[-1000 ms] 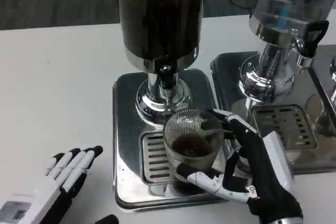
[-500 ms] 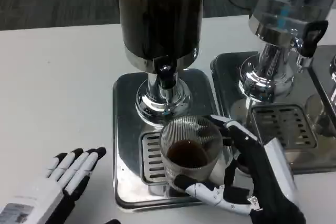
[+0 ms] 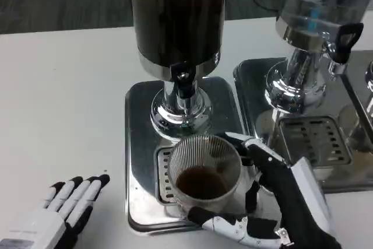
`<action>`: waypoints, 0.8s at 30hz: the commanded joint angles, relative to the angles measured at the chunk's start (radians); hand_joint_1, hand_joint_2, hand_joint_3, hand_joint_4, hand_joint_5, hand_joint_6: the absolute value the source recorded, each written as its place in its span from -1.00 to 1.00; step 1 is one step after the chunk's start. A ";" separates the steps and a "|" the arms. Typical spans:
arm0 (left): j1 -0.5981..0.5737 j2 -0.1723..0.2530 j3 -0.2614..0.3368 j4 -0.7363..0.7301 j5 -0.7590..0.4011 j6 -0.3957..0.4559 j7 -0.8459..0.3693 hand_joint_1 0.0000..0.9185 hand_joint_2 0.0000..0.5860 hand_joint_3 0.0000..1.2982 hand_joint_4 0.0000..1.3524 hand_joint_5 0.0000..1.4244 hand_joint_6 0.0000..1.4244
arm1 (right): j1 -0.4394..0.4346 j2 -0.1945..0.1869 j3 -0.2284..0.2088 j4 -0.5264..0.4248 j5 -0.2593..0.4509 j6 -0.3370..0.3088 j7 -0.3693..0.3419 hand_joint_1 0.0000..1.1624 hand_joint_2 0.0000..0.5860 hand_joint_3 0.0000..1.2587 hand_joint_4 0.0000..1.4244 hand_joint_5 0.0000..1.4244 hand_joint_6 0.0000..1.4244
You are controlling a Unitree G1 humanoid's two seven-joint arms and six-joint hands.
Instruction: Grasp the cup under the faucet to collect the drink, then remove the cup.
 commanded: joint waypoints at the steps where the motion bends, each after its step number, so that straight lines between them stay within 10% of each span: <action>1: 0.034 -0.004 -0.003 -0.026 0.009 0.031 0.002 -1.00 -0.56 -1.00 -1.00 -1.00 -1.00 | 0.016 0.004 0.004 -0.037 0.034 -0.045 0.007 0.58 -0.39 -0.24 -0.18 0.04 0.62; 24: 0.008 -0.010 -0.019 0.005 -0.005 0.028 0.019 -1.00 -0.57 -1.00 -1.00 -1.00 -1.00 | -0.001 -0.004 0.004 -0.036 0.023 -0.046 0.024 0.58 -0.39 -0.24 -0.17 0.06 0.64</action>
